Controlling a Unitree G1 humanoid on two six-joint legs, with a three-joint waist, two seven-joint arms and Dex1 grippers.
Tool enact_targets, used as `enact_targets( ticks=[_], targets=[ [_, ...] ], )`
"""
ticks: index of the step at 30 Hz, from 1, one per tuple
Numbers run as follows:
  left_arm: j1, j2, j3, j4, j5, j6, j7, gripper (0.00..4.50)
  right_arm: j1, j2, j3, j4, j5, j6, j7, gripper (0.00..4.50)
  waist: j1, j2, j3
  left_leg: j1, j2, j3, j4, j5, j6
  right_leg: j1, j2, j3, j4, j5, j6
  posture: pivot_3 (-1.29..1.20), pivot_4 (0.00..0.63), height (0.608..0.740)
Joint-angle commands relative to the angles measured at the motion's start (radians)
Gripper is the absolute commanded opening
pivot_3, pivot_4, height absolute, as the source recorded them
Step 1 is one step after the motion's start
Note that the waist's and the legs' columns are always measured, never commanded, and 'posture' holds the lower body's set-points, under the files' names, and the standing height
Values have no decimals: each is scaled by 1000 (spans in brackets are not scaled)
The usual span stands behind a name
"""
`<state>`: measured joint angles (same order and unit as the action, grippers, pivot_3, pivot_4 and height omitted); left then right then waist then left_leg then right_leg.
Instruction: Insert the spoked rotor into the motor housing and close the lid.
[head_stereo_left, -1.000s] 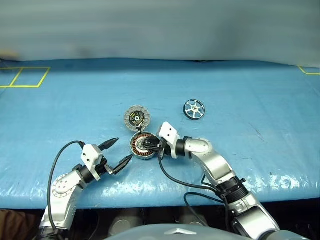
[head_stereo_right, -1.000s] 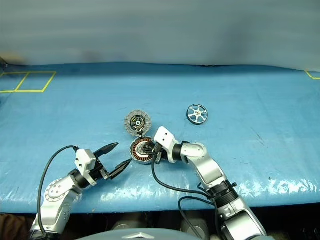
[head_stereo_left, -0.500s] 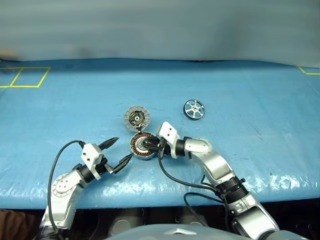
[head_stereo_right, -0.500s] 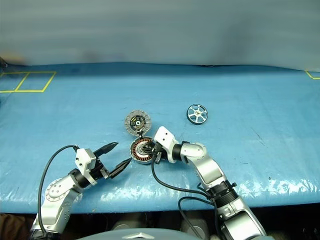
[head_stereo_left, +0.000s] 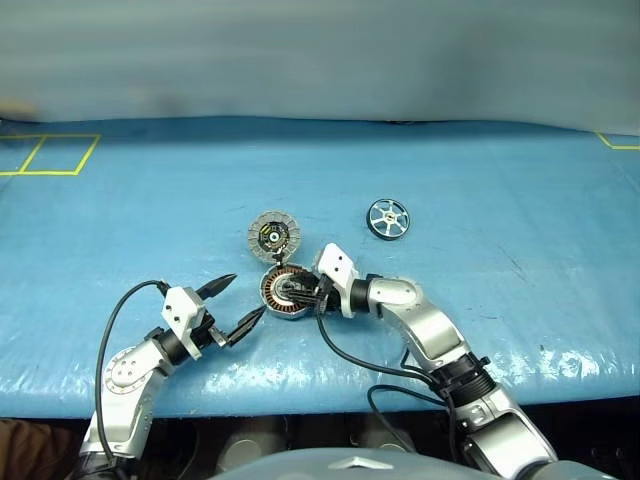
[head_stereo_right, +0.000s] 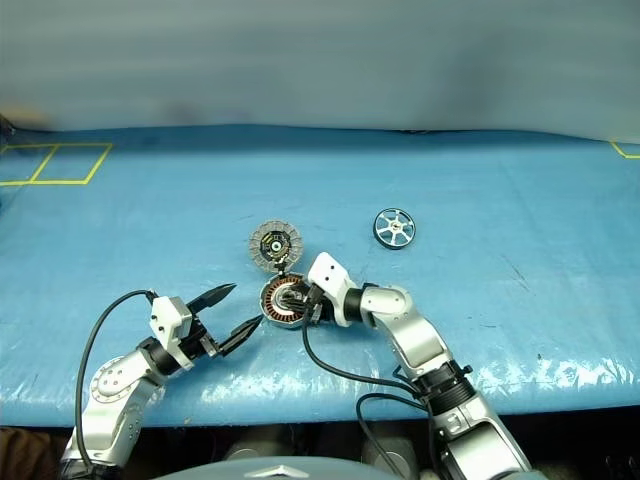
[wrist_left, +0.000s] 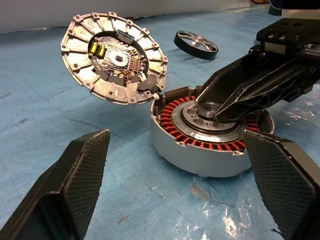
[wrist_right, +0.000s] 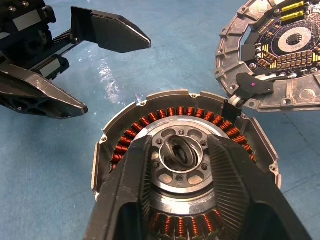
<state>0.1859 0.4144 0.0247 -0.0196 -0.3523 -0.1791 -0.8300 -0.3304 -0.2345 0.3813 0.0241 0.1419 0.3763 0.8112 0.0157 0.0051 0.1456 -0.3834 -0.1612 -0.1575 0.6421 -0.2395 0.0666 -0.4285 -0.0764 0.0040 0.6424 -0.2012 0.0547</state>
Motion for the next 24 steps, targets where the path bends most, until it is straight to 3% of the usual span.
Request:
enact_targets(
  ticks=[1,13,16,22,24],
  targets=[
    [2,0,7,-18,6,-15,2,4500,-4,6,-5,-39,15,-1,5,2573,0,0,0,0,0,0,0,0,0,0,0,0,0,0,0,0,150,740],
    [1,0,5,-14,11,-18,4,4500,1,20,-32,-60,56,-7,4,2573,0,0,0,0,0,0,0,0,0,0,0,0,0,0,0,0,150,740],
    [0,0,5,-13,13,-17,5,4500,0,24,-38,-56,63,-5,-5,2028,0,0,0,0,0,0,0,0,0,0,0,0,0,0,0,0,150,740],
    [0,-3,7,-13,19,-15,5,4500,-5,22,-26,-38,41,-9,-16,20,0,0,0,0,0,0,0,0,0,0,0,0,0,0,0,0,150,740],
    [0,-3,7,-13,20,-13,6,4500,-7,19,-18,-34,30,-11,-17,20,0,0,0,0,0,0,0,0,0,0,0,0,0,0,0,0,150,740]
  ],
)
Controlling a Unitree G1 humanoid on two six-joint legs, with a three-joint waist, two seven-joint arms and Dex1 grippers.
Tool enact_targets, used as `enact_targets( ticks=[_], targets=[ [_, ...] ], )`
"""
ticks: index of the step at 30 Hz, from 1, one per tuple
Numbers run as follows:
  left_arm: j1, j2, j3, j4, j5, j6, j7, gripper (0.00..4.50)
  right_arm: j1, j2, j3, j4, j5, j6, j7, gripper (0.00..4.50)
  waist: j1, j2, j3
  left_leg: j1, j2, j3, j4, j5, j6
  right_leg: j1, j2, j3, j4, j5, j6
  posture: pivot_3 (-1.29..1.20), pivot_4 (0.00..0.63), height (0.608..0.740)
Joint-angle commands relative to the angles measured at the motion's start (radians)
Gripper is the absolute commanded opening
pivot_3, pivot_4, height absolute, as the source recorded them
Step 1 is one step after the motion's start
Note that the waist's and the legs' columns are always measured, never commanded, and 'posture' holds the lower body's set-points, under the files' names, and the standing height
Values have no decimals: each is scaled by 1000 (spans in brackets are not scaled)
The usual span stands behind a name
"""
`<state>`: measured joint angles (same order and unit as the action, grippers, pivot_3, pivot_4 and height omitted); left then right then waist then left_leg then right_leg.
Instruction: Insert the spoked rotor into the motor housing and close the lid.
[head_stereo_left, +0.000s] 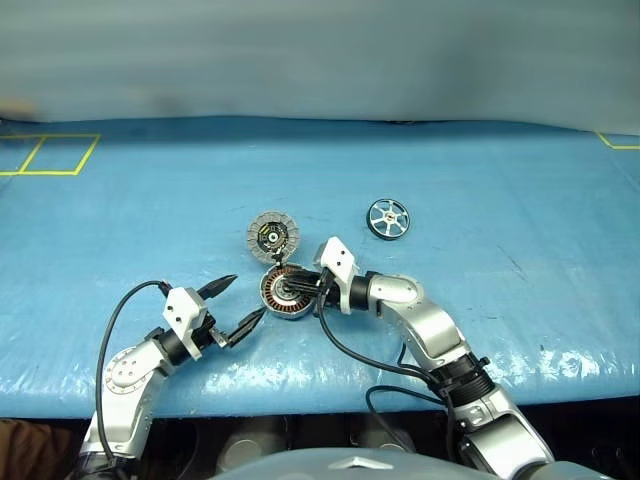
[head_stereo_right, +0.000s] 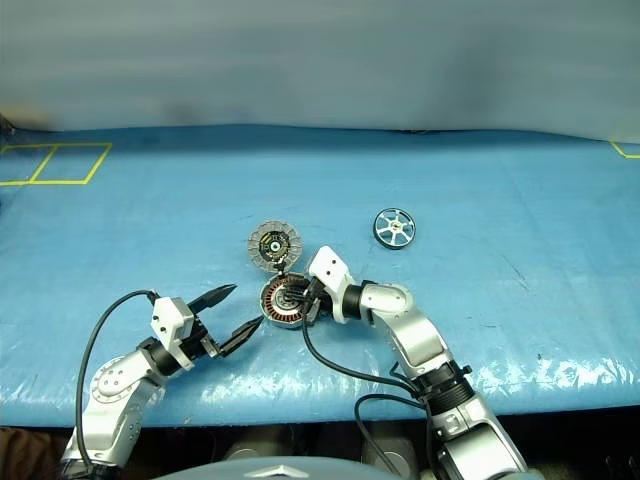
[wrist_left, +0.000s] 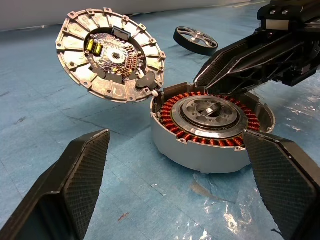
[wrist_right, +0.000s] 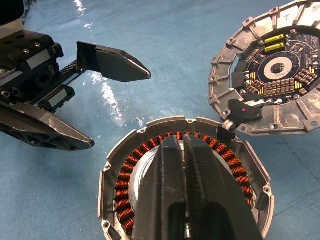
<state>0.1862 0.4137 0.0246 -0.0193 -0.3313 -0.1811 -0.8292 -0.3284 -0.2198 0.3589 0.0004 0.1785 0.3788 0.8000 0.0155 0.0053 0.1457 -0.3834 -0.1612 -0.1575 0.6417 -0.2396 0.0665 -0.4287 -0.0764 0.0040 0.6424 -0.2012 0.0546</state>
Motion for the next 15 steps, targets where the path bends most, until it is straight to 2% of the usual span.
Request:
enact_targets(
  ticks=[1,15],
  targets=[
    [0,-2,8,-13,-1,-10,5,4500,-10,4,7,-11,-10,-13,-4,20,0,0,0,0,0,0,0,0,0,0,0,0,0,0,0,0,150,740],
    [1,-8,8,-8,4,-14,12,4500,-17,-40,73,-12,-95,23,-7,20,0,0,0,0,0,0,0,0,0,0,0,0,0,0,1,0,150,740]
  ],
)
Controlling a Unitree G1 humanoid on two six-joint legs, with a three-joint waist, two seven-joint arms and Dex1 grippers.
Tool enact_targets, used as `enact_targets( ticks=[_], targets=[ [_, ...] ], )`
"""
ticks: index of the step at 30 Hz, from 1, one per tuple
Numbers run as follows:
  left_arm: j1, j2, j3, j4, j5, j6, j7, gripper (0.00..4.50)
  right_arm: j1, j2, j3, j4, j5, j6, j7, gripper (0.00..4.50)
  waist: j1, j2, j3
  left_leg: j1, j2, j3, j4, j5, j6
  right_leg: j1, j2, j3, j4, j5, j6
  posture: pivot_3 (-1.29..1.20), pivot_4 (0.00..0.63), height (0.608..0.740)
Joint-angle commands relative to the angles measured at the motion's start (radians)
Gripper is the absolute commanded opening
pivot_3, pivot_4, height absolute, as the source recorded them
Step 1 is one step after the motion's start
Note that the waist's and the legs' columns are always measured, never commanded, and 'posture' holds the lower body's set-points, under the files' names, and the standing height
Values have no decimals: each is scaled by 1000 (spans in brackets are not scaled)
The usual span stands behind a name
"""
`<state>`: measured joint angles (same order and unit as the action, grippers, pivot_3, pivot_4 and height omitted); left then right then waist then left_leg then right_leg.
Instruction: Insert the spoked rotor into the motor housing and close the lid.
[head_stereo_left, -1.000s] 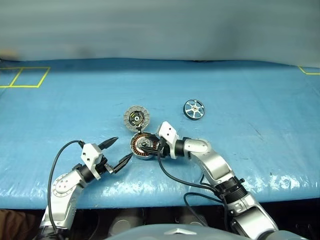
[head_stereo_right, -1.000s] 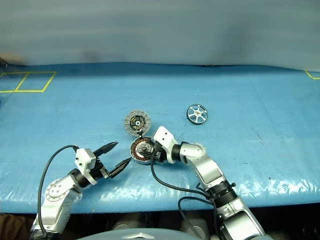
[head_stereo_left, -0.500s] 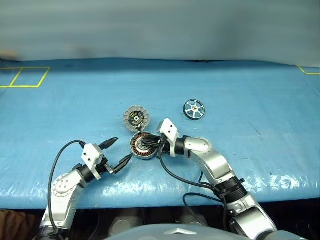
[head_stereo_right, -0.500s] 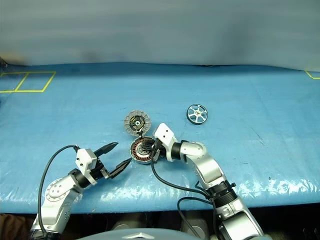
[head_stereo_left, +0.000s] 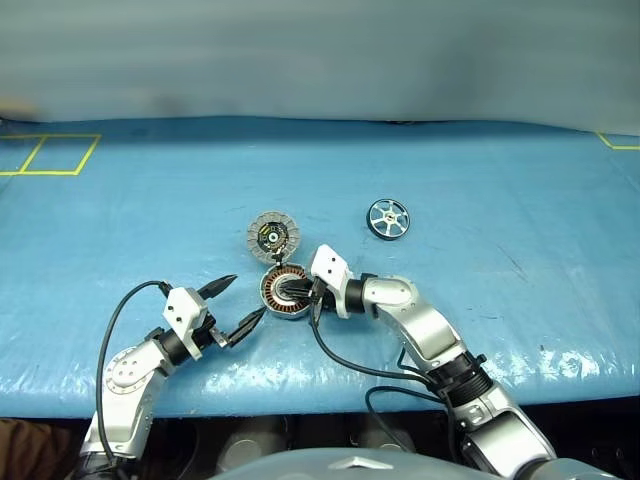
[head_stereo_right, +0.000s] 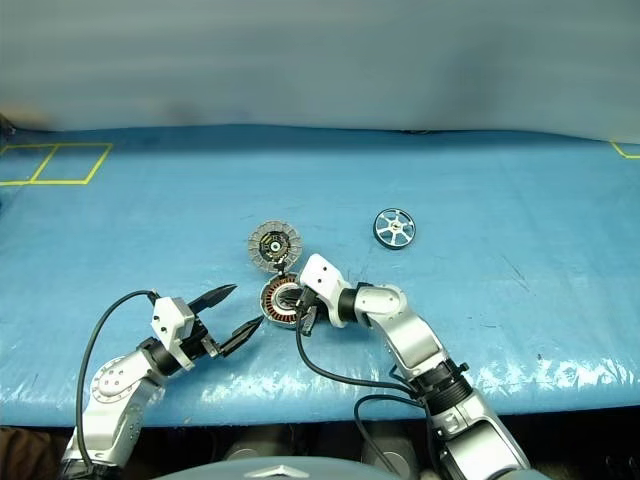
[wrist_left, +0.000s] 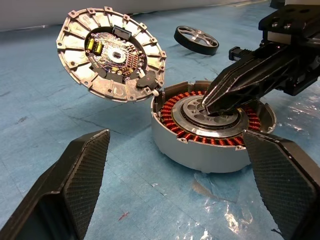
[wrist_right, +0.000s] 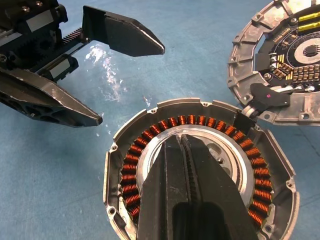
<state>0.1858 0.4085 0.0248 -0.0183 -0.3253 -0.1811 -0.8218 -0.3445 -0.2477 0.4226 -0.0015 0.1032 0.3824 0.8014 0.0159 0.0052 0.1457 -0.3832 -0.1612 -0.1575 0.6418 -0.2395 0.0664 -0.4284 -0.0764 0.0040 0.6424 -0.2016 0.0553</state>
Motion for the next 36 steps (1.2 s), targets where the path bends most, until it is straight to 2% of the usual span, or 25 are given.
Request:
enact_targets(
  ticks=[1,11,20,36],
  targets=[
    [1,-3,8,-9,-2,-14,4,4500,-1,-21,17,-12,-38,17,-15,20,0,0,0,0,0,0,0,0,0,0,0,0,0,0,0,0,150,740],
    [2,-6,6,-8,1,-15,7,4500,-5,-52,42,-60,-72,49,-22,20,3,0,0,0,0,0,1,0,0,0,0,0,0,-2,3,0,150,740],
    [4,-7,4,-7,2,-14,8,4500,-9,-25,-25,-145,25,98,-10,20,4,0,1,0,0,0,0,0,0,0,0,0,0,-2,3,0,150,740],
    [-2,-3,7,-3,3,-12,11,4500,-1,-39,31,-90,-27,97,-13,20,2,-1,2,0,0,0,-1,0,0,0,0,0,0,-1,1,0,150,740]
  ],
)
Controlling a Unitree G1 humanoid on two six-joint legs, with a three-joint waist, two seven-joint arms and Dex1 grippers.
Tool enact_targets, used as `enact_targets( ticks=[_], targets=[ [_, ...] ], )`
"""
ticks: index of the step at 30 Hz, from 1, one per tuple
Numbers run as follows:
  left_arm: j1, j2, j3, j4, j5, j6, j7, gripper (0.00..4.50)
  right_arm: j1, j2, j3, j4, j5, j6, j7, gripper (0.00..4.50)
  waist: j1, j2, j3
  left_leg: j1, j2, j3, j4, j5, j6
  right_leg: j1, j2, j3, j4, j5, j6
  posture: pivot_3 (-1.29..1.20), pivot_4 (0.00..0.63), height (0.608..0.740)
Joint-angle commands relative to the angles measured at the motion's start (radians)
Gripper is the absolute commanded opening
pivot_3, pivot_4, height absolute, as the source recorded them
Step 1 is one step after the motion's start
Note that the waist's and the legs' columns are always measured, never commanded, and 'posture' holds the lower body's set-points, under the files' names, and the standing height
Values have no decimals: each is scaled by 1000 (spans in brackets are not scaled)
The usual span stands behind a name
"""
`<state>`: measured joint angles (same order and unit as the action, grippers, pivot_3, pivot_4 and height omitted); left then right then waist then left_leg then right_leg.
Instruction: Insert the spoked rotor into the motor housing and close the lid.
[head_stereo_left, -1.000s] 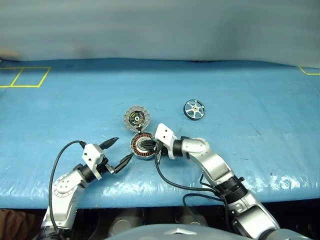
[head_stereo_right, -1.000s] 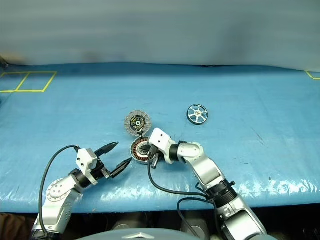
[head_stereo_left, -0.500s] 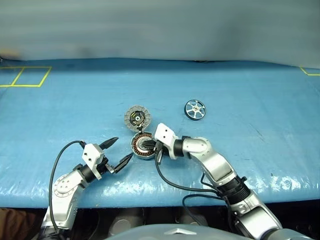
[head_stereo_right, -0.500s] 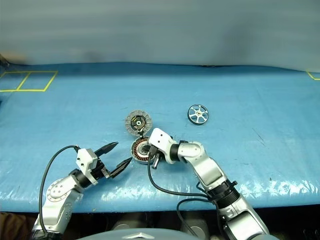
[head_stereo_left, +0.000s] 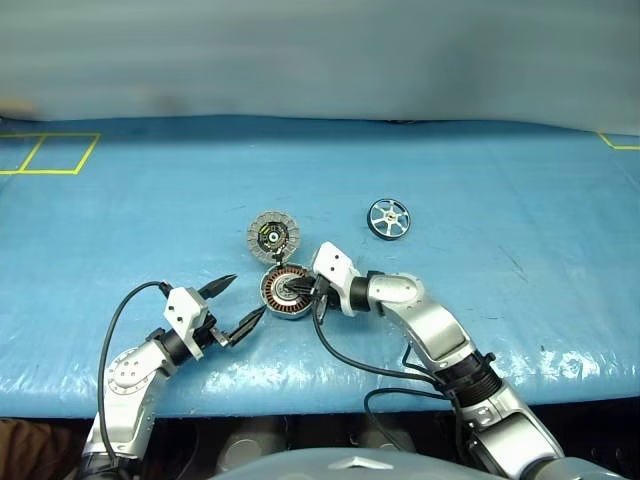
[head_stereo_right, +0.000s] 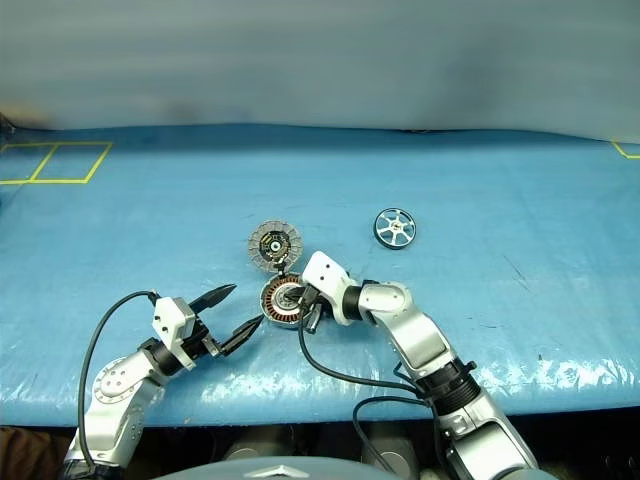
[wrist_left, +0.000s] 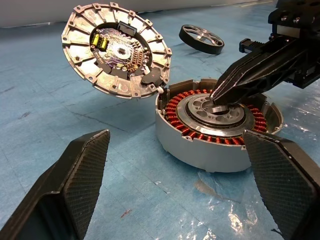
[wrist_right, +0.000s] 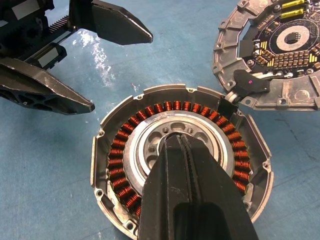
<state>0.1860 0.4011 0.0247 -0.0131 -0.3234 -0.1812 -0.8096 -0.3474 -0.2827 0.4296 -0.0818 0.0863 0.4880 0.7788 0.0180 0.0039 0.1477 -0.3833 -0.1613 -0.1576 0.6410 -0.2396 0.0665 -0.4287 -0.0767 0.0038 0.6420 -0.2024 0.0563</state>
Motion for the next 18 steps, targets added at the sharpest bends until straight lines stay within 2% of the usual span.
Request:
enact_targets(
  ticks=[1,9,18],
  targets=[
    [-1,4,7,-9,1,-12,-1,4500,1,-11,34,-8,-22,-13,9,20,0,0,0,0,0,0,0,0,0,0,0,0,0,0,0,0,150,740],
    [2,4,7,-12,2,-12,1,4500,-13,-45,74,19,-118,-68,-26,20,-2,0,0,1,0,0,0,0,0,0,0,0,0,-1,2,0,150,740],
    [4,5,5,-15,2,-7,1,4500,-33,7,-6,-46,-50,-77,-51,20,-1,-1,0,1,1,0,0,1,-1,0,0,-1,0,-2,3,0,150,740]
  ],
)
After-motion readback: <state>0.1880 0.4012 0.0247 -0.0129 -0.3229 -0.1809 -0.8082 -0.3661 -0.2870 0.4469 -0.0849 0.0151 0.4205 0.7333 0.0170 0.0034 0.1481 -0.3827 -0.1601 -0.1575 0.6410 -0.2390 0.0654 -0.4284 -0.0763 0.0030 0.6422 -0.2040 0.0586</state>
